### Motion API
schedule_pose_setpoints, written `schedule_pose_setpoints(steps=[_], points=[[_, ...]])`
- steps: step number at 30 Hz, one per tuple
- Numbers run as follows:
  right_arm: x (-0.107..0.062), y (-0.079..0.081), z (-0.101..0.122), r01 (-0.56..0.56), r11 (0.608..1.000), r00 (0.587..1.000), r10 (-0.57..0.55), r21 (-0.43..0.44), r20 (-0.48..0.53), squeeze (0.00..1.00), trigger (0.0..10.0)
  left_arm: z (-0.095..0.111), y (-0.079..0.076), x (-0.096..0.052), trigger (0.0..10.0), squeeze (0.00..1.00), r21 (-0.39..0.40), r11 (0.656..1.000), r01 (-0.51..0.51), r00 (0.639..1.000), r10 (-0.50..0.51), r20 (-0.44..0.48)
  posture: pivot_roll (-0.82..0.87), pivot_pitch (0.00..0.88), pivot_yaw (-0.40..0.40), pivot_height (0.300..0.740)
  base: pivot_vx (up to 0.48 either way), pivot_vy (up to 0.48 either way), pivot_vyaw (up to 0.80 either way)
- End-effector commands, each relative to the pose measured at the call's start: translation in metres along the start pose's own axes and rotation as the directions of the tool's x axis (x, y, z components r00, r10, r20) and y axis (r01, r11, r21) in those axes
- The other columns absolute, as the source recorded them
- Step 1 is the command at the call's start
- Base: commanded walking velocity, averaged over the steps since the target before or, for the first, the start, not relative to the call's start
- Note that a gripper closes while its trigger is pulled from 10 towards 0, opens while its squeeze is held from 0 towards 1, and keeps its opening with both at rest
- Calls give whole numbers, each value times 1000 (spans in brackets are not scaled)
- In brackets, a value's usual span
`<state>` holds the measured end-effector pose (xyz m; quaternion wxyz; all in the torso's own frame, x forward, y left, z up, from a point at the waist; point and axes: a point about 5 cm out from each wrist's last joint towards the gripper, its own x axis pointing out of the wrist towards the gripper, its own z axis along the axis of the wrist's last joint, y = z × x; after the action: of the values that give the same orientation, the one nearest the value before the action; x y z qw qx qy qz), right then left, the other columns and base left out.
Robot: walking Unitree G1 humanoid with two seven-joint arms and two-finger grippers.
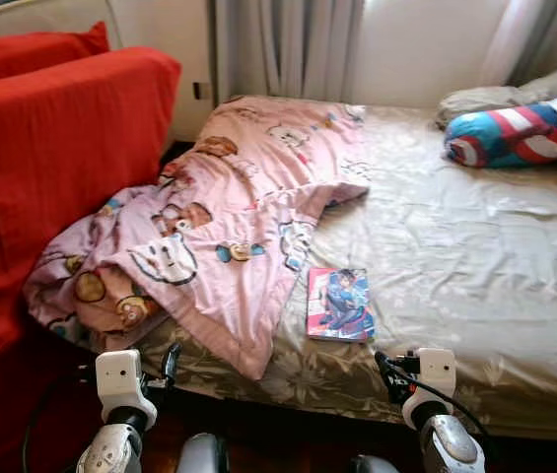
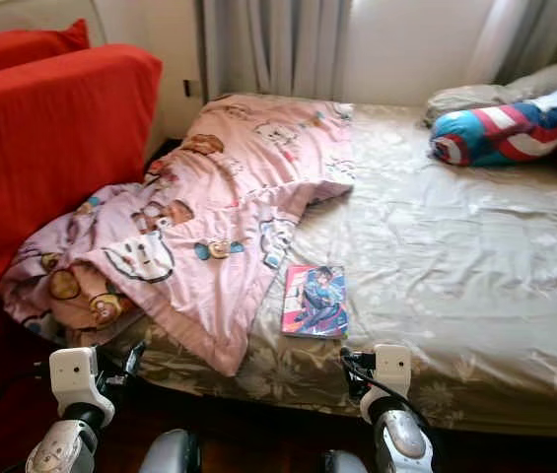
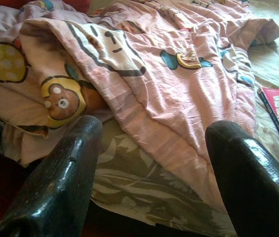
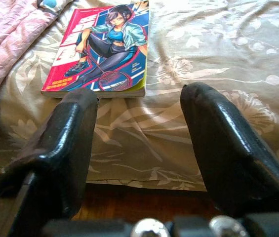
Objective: Clean up the room
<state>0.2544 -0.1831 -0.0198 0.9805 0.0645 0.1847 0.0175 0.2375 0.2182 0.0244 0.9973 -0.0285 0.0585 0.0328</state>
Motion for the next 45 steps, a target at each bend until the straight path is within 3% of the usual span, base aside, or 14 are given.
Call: schedule_pose_setpoints(steps=[1,15,32,38,45], points=[[1,-1,3,1,1000,1000,-1,-2,12,0,10000,3,-2,2,10000,0,-3,1000,12,1000,-12,7,38,0,-53,611,0,0,0],[4,3,6,-25,1000,1000,25,-8,11,0,10000,7,-1,6,10000,0,-1,1000,15,1000,-15,15,46,0,-53,611,86,0,0],[13,9,16,-43,999,999,43,-10,22,0,10000,18,0,18,10000,0,4,1000,25,999,-25,42,55,0,-43,611,287,0,0],[12,1,19,-37,999,999,38,-23,27,0,10000,17,-4,15,10000,0,-5,1000,27,998,-27,49,41,0,-52,611,292,0,0],[11,-14,25,-42,997,999,43,-59,23,0,10000,16,-20,18,10000,0,-42,999,29,998,-26,63,27,2,-115,611,359,0,0]])
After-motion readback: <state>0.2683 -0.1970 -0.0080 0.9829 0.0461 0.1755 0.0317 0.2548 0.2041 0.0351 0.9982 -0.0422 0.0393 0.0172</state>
